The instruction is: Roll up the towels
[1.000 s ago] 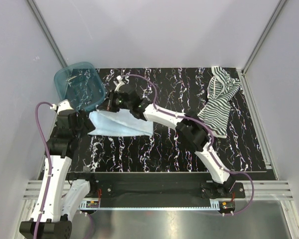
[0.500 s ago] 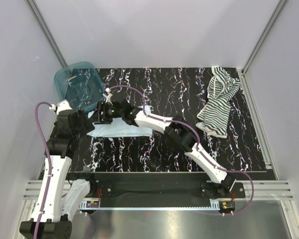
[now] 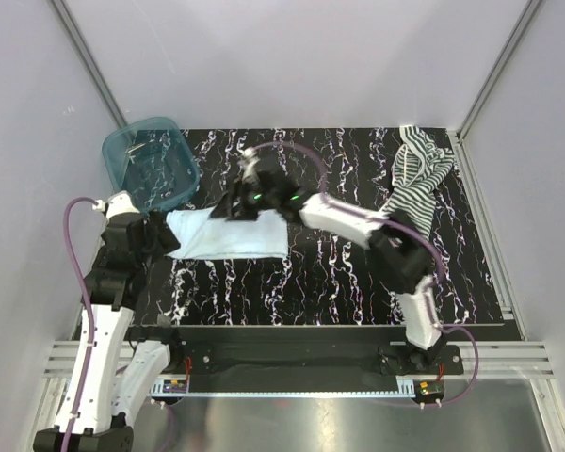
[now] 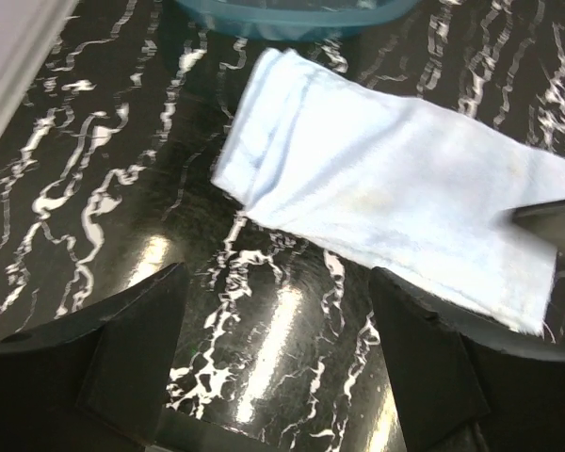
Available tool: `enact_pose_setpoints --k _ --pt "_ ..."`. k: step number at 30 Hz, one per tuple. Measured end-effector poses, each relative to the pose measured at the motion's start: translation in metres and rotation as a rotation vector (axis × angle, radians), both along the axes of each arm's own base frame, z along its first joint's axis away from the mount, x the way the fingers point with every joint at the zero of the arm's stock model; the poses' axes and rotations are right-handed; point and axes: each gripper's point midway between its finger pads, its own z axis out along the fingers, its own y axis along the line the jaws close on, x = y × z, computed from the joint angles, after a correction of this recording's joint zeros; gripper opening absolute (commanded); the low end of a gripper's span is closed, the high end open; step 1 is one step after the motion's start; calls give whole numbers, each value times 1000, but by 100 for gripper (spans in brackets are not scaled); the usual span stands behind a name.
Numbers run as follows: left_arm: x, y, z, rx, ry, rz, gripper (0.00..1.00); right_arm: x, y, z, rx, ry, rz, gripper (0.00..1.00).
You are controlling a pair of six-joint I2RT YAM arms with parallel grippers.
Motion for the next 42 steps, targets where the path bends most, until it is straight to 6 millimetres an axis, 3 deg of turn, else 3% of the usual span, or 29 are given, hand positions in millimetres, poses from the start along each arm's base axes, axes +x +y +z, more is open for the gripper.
enact_pose_setpoints --k 3,6,9,11,12,17,21,25,36,42 --pt "3 -18 -4 6 22 -66 84 39 -87 31 -50 -54 -208 72" --pt "8 -58 -13 17 79 -184 84 73 -186 55 -157 -115 -483 80" --pt "11 -113 -16 64 127 -324 80 76 -256 74 -257 -165 -687 86" --pt "16 -155 -17 91 146 -402 80 63 -281 85 -309 -205 -745 94" --pt "18 -172 -23 113 167 -424 80 56 -288 87 -329 -219 -752 100" --pt "34 -238 -59 173 240 -478 80 19 -332 87 -445 -264 -790 100" --pt "50 -266 -88 223 298 -491 79 -7 -365 82 -520 -265 -824 100" --pt "70 -293 -102 239 300 -507 80 -24 -380 81 -539 -260 -835 100" --pt "76 -303 -144 290 358 -525 81 -30 -374 46 -599 -189 -770 100" --pt "76 -303 -160 311 382 -532 81 -30 -373 38 -611 -172 -758 100"
